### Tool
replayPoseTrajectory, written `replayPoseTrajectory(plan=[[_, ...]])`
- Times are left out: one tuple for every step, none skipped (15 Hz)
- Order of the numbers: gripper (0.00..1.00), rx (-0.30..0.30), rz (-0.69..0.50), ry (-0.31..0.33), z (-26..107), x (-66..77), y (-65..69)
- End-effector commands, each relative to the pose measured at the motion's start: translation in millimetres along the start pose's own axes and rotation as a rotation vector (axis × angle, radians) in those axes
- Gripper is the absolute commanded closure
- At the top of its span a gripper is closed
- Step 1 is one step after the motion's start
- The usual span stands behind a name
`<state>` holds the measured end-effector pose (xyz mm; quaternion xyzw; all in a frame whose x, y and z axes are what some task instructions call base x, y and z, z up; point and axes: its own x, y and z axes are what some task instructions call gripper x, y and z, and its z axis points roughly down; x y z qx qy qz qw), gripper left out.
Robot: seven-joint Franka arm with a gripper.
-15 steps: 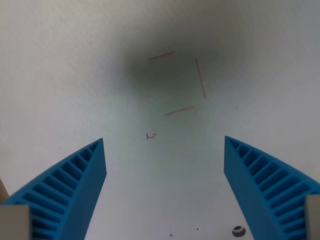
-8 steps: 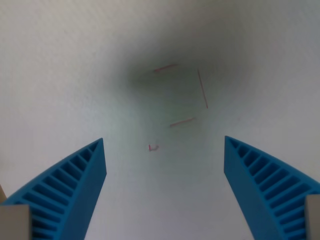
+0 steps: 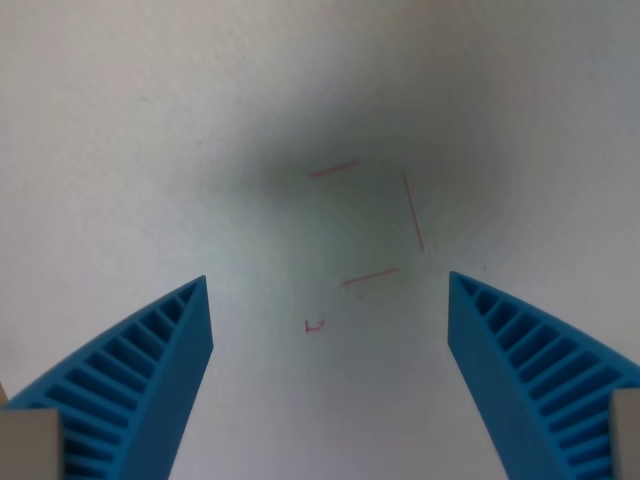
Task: Rotate around base negative y
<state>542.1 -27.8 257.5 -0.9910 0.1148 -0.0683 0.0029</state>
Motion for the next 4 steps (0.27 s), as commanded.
replayPoseTrajectory(plan=[[0.00, 0.068, 0.005, 0.264, -5.8, -16.8, 3.5], [0.00, 0.071, 0.005, 0.276, -5.8, -16.8, 3.5], [0.00, 0.073, 0.006, 0.287, -5.8, -16.8, 3.5], [0.00, 0.076, 0.006, 0.299, -5.8, -16.8, 3.5]])
